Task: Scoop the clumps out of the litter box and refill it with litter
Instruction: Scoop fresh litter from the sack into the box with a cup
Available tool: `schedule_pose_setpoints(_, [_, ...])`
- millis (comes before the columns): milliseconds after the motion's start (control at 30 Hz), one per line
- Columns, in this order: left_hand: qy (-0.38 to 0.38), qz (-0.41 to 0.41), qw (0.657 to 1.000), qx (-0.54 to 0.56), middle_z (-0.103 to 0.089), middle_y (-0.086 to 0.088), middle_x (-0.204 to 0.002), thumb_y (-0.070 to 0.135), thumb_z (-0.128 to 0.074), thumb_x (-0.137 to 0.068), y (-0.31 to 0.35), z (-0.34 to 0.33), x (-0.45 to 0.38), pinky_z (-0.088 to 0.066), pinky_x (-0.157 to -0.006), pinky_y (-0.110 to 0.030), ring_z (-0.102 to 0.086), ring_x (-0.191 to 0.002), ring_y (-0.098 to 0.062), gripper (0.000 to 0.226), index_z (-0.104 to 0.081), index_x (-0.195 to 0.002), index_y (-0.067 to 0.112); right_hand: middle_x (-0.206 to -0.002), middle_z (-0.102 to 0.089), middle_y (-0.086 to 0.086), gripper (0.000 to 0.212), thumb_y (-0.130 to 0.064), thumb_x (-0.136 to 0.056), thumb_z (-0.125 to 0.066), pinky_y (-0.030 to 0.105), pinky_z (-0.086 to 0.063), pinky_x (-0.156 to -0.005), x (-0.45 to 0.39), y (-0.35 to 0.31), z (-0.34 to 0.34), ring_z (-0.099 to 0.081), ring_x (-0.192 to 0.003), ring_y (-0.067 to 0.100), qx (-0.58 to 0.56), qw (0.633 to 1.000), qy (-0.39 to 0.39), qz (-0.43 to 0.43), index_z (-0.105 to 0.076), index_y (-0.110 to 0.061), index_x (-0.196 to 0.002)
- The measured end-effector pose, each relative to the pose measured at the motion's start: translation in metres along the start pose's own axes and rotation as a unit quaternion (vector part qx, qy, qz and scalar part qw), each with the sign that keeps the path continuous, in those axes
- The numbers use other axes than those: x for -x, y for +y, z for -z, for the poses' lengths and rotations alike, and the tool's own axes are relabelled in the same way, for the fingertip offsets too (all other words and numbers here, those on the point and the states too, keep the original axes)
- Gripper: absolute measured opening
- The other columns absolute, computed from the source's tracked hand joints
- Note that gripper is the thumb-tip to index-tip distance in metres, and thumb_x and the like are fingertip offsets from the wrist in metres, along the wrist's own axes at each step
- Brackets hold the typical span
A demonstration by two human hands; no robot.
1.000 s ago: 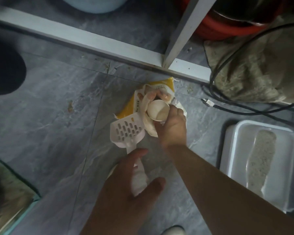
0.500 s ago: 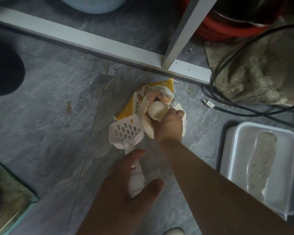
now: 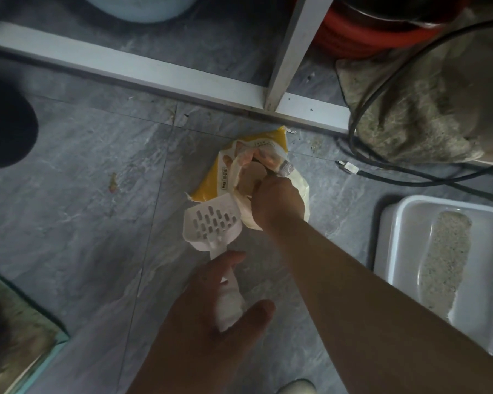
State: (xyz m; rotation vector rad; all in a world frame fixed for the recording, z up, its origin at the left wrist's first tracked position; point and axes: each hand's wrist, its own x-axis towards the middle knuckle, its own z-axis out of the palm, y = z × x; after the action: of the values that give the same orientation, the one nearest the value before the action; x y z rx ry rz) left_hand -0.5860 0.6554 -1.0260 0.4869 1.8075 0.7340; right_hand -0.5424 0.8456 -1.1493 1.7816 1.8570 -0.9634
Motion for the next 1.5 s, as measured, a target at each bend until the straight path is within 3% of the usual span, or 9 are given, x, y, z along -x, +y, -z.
schedule_pose_setpoints(267, [0.003, -0.009, 1.000, -0.015, -0.060, 0.029, -0.127, 0.077, -0.065, -0.050, 0.000, 0.005, 0.001, -0.044, -0.096, -0.019, -0.053, -0.117, 0.017, 0.077, -0.046, -0.125, 0.067, -0.161, -0.031, 0.011, 0.057, -0.032, -0.108, -0.033, 0.039, -0.026, -0.118, -0.010, -0.015, 0.004, -0.029, -0.148, 0.031, -0.132, 0.988, -0.069, 0.031, -0.015, -0.018, -0.160])
schedule_pose_setpoints(467, [-0.011, -0.019, 0.998, -0.056, -0.057, 0.034, -0.124, 0.078, -0.061, -0.053, 0.000, -0.005, 0.006, -0.034, -0.084, 0.002, -0.047, -0.114, 0.023, 0.074, -0.044, -0.125, 0.067, -0.121, -0.067, 0.002, 0.036, -0.029, -0.094, -0.056, 0.028, -0.044, -0.094, 0.027, 0.020, -0.007, -0.060, -0.113, 0.021, -0.253, 0.966, 0.022, 0.052, -0.059, -0.023, -0.130])
schedule_pose_setpoints(633, [-0.035, -0.049, 0.993, -0.102, -0.055, 0.036, -0.117, 0.075, -0.059, -0.058, 0.008, -0.026, 0.016, -0.035, -0.082, 0.001, -0.050, -0.112, 0.018, 0.067, -0.044, -0.122, 0.068, -0.091, -0.074, 0.009, 0.040, -0.051, -0.093, -0.053, 0.042, -0.056, -0.084, 0.098, 0.066, 0.016, -0.069, -0.088, 0.031, -0.305, 0.944, -0.110, -0.061, -0.072, -0.015, -0.089])
schedule_pose_setpoints(833, [-0.132, -0.084, 0.987, -0.029, -0.075, 0.022, -0.104, 0.012, -0.083, -0.076, 0.021, -0.082, 0.035, -0.056, -0.081, -0.017, -0.072, -0.096, 0.001, 0.054, -0.059, -0.116, 0.039, -0.084, -0.071, 0.004, 0.040, -0.042, -0.099, -0.053, 0.027, -0.051, -0.064, 0.158, 0.120, 0.036, -0.066, -0.075, 0.019, -0.516, 0.794, -0.278, -0.160, -0.074, -0.009, -0.104])
schedule_pose_setpoints(933, [-0.165, -0.077, 0.981, -0.061, -0.073, 0.013, -0.116, 0.041, -0.078, -0.064, 0.010, -0.109, 0.043, -0.057, -0.093, -0.045, -0.073, -0.103, -0.012, 0.065, -0.052, -0.122, 0.058, -0.094, -0.070, 0.006, 0.035, -0.037, -0.099, -0.053, 0.027, -0.053, -0.069, 0.167, 0.158, 0.039, -0.066, -0.083, 0.018, -0.608, 0.725, -0.264, -0.186, -0.072, -0.011, -0.111])
schedule_pose_setpoints(1067, [-0.193, -0.114, 0.964, -0.146, -0.061, 0.023, -0.132, 0.058, -0.075, -0.061, -0.007, -0.141, 0.051, -0.052, -0.099, -0.031, -0.061, -0.119, -0.001, 0.081, -0.040, -0.134, 0.063, -0.105, -0.067, 0.013, 0.039, -0.032, -0.096, -0.055, 0.032, -0.051, -0.083, 0.175, 0.206, 0.042, -0.062, -0.092, 0.023, -0.688, 0.650, -0.271, -0.175, -0.070, -0.005, -0.121])
schedule_pose_setpoints(1200, [-0.229, -0.143, 0.947, -0.176, -0.051, 0.028, -0.140, 0.060, -0.073, -0.063, -0.013, -0.169, 0.063, -0.037, -0.093, -0.001, -0.049, -0.124, 0.015, 0.085, -0.029, -0.134, 0.073, -0.099, -0.072, 0.015, 0.022, -0.014, -0.099, -0.049, 0.034, -0.052, -0.078, 0.184, 0.250, 0.045, -0.067, -0.084, 0.022, -0.711, 0.648, -0.253, -0.106, -0.070, -0.007, -0.097])
schedule_pose_setpoints(1333, [-0.277, -0.173, 0.928, -0.181, -0.037, 0.027, -0.154, 0.055, -0.075, -0.072, -0.020, -0.193, 0.074, -0.039, -0.102, -0.008, -0.045, -0.134, 0.008, 0.092, -0.024, -0.149, 0.056, -0.087, -0.071, 0.018, 0.017, -0.012, -0.102, -0.046, 0.043, -0.052, -0.085, 0.181, 0.295, 0.051, -0.067, -0.081, 0.030, -0.752, 0.624, -0.177, -0.113, -0.061, -0.004, -0.104])
schedule_pose_setpoints(1500, [-0.282, -0.159, 0.925, -0.199, -0.039, 0.033, -0.145, 0.063, -0.070, -0.072, -0.026, -0.214, 0.081, -0.041, -0.093, -0.004, -0.053, -0.124, 0.010, 0.087, -0.028, -0.148, 0.058, -0.076, -0.064, 0.010, 0.021, -0.025, -0.105, -0.045, 0.037, -0.056, -0.057, 0.169, 0.363, 0.062, -0.067, -0.061, 0.024, -0.756, 0.624, -0.084, -0.181, -0.059, -0.009, -0.110])
